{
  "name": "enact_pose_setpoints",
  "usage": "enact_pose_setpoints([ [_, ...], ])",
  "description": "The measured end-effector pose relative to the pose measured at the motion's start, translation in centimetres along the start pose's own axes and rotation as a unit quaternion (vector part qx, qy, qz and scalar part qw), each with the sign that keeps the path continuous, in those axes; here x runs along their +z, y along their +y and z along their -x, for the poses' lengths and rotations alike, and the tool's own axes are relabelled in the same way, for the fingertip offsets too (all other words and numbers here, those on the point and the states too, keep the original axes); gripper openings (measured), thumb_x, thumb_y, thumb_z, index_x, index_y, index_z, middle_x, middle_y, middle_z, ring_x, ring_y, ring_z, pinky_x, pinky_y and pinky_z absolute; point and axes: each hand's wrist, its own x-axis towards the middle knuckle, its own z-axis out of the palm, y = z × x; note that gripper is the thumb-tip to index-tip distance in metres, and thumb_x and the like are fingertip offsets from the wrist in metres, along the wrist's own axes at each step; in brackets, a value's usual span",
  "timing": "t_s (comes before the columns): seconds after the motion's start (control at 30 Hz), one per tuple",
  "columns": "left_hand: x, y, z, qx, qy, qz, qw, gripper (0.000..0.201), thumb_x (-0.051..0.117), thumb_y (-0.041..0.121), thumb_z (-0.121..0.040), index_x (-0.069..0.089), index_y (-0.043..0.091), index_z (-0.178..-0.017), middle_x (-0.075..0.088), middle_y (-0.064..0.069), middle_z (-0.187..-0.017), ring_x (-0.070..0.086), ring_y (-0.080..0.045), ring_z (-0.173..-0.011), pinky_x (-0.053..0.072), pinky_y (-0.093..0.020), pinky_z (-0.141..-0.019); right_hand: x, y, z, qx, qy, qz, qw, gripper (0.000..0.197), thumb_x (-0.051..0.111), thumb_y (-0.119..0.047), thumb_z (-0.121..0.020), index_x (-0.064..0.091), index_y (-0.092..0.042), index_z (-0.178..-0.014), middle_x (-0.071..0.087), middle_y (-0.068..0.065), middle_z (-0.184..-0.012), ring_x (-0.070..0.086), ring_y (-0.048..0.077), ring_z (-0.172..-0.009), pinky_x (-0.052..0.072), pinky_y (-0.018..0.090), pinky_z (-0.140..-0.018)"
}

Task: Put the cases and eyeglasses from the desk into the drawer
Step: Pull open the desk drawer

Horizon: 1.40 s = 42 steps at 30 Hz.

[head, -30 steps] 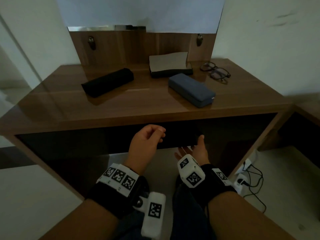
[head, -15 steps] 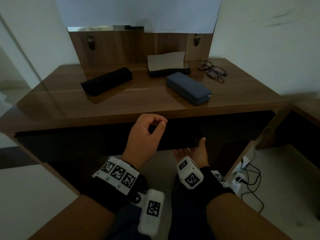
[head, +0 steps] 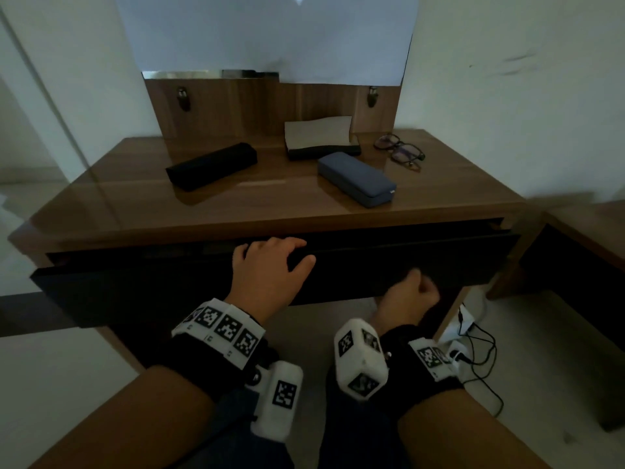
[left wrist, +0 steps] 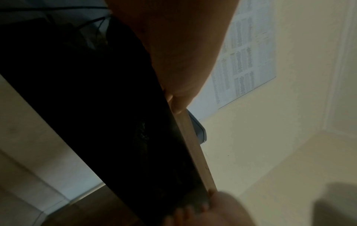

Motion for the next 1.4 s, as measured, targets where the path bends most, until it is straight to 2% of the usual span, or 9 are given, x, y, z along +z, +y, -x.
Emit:
enact_pose_setpoints([
  [0.1, -0.3, 0.0, 0.2, 0.002, -0.006, -0.013, 1.0, 0.046, 0.038, 0.06, -0.093, 0.05, 0.04, -0.133, 0.056, 0.006, -0.136, 0.044, -0.022, -0.13, 0.021, -0.046, -0.114, 1.0, -3.5, 1.9, -0.161, -0.036, 0.04, 0.985, 0.023, 0.049, -0.034, -0.087, 0.05, -0.027, -0.109, 0.053, 0.009, -0.12, 0.056, 0.021, -0.098, 0.051, 0.039, -0.088],
  [0.2, -0.7, 0.3, 0.3, -0.005, -0.016, -0.005, 1.0, 0.046, 0.037, 0.06, -0.093, 0.051, 0.04, -0.132, 0.056, 0.005, -0.136, 0.045, -0.023, -0.13, 0.021, -0.045, -0.113, 1.7, -5.4, 3.6, -0.196, -0.161, 0.114, 0.961, 0.018, 0.042, -0.039, -0.093, 0.054, -0.025, -0.09, 0.058, -0.002, -0.093, 0.054, 0.017, -0.089, 0.047, 0.03, -0.074],
  [0.3, -1.1, 0.3, 0.5, 0.002, -0.038, -0.015, 0.999, 0.047, 0.039, 0.06, -0.094, 0.049, 0.039, -0.135, 0.054, 0.004, -0.139, 0.044, -0.023, -0.132, 0.022, -0.045, -0.112, 2.4, -5.7, 3.4, -0.214, -0.251, 0.267, 0.905, 0.04, 0.032, -0.055, -0.091, 0.059, -0.031, -0.074, 0.058, -0.014, -0.08, 0.055, 0.017, -0.1, 0.038, 0.044, -0.104],
  [0.4, -1.4, 0.2, 0.6, 0.011, -0.055, -0.024, 0.998, 0.049, 0.04, 0.059, -0.093, 0.046, 0.038, -0.137, 0.052, 0.003, -0.141, 0.043, -0.024, -0.133, 0.022, -0.045, -0.113, 2.4, -6.2, 3.5, -0.246, -0.258, 0.452, 0.817, 0.048, 0.026, -0.052, -0.095, 0.065, -0.024, -0.088, 0.056, -0.008, -0.079, 0.051, 0.017, -0.106, 0.005, 0.048, -0.119],
  [0.53, -1.7, 0.3, 0.6, 0.012, -0.063, -0.026, 0.998, 0.048, 0.041, 0.059, -0.093, 0.049, 0.039, -0.135, 0.054, 0.004, -0.141, 0.046, -0.022, -0.132, 0.026, -0.045, -0.111, 2.2, -6.8, 4.1, -0.267, -0.258, 0.552, 0.747, 0.053, 0.023, -0.051, -0.095, 0.067, -0.021, -0.099, 0.065, 0.005, -0.11, 0.049, 0.024, -0.12, -0.001, 0.05, -0.118],
  [0.77, -2.3, 0.5, 1.0, 0.006, -0.077, -0.012, 0.997, 0.041, 0.044, 0.058, -0.092, 0.055, 0.037, -0.125, 0.062, 0.008, -0.129, 0.055, -0.017, -0.121, 0.034, -0.044, -0.108, 1.5, -7.2, 4.3, -0.292, -0.291, 0.544, 0.731, 0.053, 0.027, -0.051, -0.095, 0.067, -0.016, -0.095, 0.063, 0.0, -0.09, 0.056, 0.021, -0.103, 0.005, 0.048, -0.119],
  [0.93, -2.6, 0.6, 1.4, -0.01, -0.093, 0.021, 0.995, 0.027, 0.049, 0.058, -0.089, 0.058, 0.035, -0.1, 0.065, 0.008, -0.103, 0.061, -0.017, -0.102, 0.046, -0.047, -0.098, 1.0, -7.5, 4.4, -0.263, -0.327, 0.524, 0.741, 0.052, 0.034, -0.052, -0.092, 0.067, -0.012, -0.096, 0.068, 0.008, -0.099, 0.06, 0.024, -0.094, 0.046, 0.046, -0.096],
  [1.23, -3.5, 1.2, 2.6, 0.001, -0.108, 0.028, 0.994, 0.027, 0.052, 0.053, -0.091, 0.059, 0.029, -0.081, 0.06, 0.006, -0.079, 0.058, -0.009, -0.073, 0.045, -0.028, -0.066, -0.1, -9.5, 5.7, -0.196, -0.364, 0.542, 0.732, 0.052, 0.035, -0.051, -0.094, 0.067, -0.011, -0.1, 0.068, 0.006, -0.081, 0.062, 0.021, -0.089, 0.046, 0.037, -0.088],
  [1.4, -3.9, 1.7, 3.0, 0.003, -0.147, 0.008, 0.989, 0.029, 0.053, 0.052, -0.091, 0.063, 0.026, -0.091, 0.06, 0.006, -0.085, 0.058, -0.011, -0.081, 0.046, -0.028, -0.07, -0.3, -10.0, 6.2, -0.169, -0.367, 0.563, 0.721, 0.051, 0.034, -0.05, -0.095, 0.066, -0.01, -0.099, 0.064, 0.005, -0.072, 0.06, 0.019, -0.077, 0.048, 0.037, -0.088],
])
